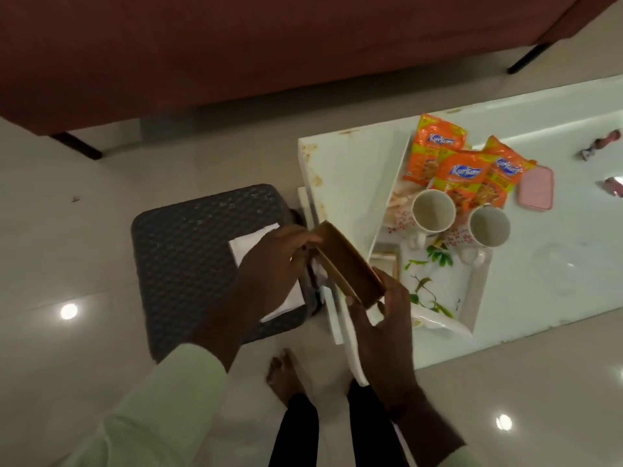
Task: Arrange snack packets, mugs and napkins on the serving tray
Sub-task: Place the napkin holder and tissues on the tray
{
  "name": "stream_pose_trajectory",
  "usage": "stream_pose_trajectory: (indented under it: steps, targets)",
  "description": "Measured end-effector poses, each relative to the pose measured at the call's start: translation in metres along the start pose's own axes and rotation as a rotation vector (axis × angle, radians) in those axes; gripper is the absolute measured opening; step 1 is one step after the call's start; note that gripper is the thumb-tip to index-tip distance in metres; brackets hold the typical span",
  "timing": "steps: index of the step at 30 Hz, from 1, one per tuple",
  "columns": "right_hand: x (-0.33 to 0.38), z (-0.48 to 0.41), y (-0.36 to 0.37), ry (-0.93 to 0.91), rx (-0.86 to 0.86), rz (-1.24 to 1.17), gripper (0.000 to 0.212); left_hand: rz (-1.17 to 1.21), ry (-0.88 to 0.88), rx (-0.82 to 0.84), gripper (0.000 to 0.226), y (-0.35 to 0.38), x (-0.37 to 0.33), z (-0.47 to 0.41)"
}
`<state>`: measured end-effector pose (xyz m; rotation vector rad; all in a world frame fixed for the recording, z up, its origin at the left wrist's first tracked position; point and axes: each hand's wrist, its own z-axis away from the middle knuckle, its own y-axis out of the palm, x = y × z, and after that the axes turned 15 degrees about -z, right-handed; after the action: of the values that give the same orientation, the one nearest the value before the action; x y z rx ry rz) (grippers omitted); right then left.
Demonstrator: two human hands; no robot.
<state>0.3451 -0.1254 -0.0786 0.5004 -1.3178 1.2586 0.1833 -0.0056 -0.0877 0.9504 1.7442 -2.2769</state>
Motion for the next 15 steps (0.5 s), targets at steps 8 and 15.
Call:
stream_pose_trajectory:
  steps: [8,15]
  targets:
    - [-0.047,-0.045,-0.135,-0.025,-0.004,0.252,0.056,0.012,0.042,0.140,0.025,0.075,-0.089,-0.009]
    - [-0.085,-0.072,-0.152,0.027,0.036,0.351,0.054,-0.073,-0.034,0.209,0.026,0.125,-0.108,-0.021]
